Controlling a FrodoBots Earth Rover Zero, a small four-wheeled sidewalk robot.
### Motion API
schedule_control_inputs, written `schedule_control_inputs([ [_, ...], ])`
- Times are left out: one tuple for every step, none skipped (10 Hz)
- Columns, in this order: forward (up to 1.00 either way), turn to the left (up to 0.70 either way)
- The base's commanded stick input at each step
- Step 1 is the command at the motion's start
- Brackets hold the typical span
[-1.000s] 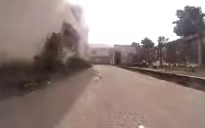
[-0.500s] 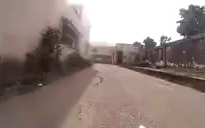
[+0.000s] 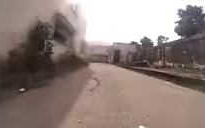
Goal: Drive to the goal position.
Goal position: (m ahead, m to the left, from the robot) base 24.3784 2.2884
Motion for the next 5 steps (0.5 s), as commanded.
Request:
schedule_control_inputs([
  [1.00,0.00],
  [1.00,0.00],
  [1.00,0.00],
  [1.00,0.00],
  [1.00,0.00],
])
